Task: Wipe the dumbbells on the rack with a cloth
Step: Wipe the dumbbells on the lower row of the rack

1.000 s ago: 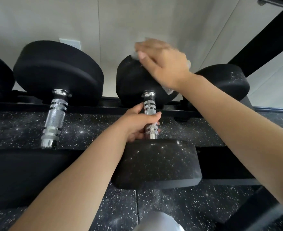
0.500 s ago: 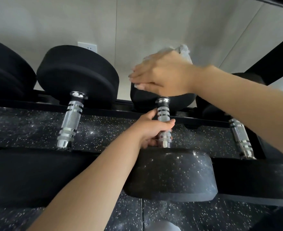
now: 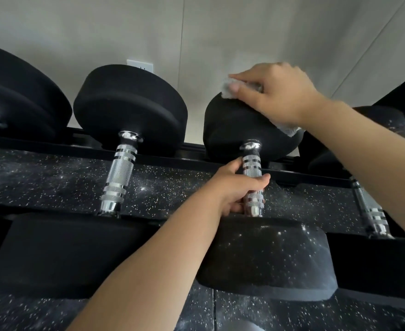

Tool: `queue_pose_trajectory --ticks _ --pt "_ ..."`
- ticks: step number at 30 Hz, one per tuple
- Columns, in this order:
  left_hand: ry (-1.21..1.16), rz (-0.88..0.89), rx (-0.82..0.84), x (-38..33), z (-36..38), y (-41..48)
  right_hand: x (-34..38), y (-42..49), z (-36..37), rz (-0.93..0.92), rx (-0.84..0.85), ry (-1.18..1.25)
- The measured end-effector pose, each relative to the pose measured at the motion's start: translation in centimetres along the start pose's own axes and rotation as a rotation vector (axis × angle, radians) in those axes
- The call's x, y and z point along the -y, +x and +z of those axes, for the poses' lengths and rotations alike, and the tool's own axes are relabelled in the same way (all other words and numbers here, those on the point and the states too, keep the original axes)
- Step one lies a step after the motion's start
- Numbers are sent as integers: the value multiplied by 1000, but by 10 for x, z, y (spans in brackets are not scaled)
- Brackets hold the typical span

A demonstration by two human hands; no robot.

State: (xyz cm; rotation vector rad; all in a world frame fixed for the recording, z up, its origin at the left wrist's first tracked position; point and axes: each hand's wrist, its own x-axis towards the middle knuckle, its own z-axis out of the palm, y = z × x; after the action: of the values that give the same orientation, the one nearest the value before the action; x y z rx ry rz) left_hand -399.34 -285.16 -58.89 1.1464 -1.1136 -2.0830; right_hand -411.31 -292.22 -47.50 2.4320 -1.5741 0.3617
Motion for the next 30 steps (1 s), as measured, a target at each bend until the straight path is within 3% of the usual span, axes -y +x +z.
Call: queue_pose_trajectory --ticks 4,10,12,18,30 --pt "2 -1 2 0 -2 1 20 6 2 -173 -6 -114" --pt "21 12 13 -2 -2 -4 38 21 13 -439 253 -340" --pt "19 7 16 -1 -2 -5 34 21 10 -398 259 -247" --pt "34 2 22 0 -3 -1 -15 -16 -6 -141 73 191" --pt "44 -11 36 -2 -2 -7 46 34 -6 -43 328 -207"
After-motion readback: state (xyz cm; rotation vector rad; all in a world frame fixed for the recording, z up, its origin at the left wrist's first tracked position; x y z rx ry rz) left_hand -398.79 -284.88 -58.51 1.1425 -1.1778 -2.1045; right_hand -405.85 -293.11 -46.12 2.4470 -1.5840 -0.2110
